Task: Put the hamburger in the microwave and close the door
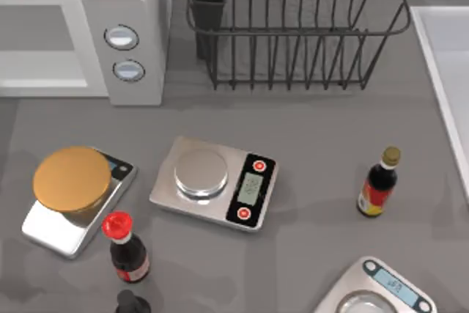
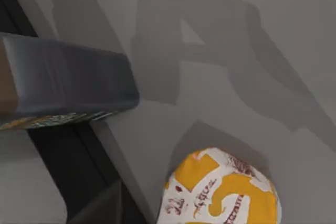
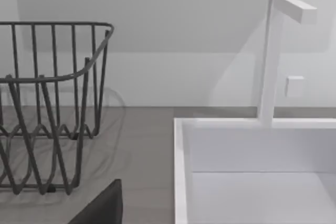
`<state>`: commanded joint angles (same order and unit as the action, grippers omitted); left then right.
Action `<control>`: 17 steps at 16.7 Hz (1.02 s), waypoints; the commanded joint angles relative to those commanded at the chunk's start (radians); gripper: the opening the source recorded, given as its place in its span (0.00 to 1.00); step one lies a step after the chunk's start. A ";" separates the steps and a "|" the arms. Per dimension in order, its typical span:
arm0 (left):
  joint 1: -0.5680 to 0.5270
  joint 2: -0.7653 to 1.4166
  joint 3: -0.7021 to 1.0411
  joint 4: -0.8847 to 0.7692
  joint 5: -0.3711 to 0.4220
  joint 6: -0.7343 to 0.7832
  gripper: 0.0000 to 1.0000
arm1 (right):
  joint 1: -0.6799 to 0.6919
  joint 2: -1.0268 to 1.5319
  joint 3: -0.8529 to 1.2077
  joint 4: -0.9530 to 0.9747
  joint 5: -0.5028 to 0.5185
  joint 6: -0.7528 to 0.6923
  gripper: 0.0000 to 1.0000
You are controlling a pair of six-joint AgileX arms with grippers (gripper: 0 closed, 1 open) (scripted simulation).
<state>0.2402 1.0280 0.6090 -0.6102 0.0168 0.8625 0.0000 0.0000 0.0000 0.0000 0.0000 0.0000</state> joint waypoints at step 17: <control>0.175 0.615 0.419 -0.349 -0.013 0.523 1.00 | 0.000 0.000 0.000 0.000 0.000 0.000 1.00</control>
<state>0.4156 1.6431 1.0282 -0.9596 0.0037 1.3855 0.0000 0.0000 0.0000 0.0000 0.0000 0.0000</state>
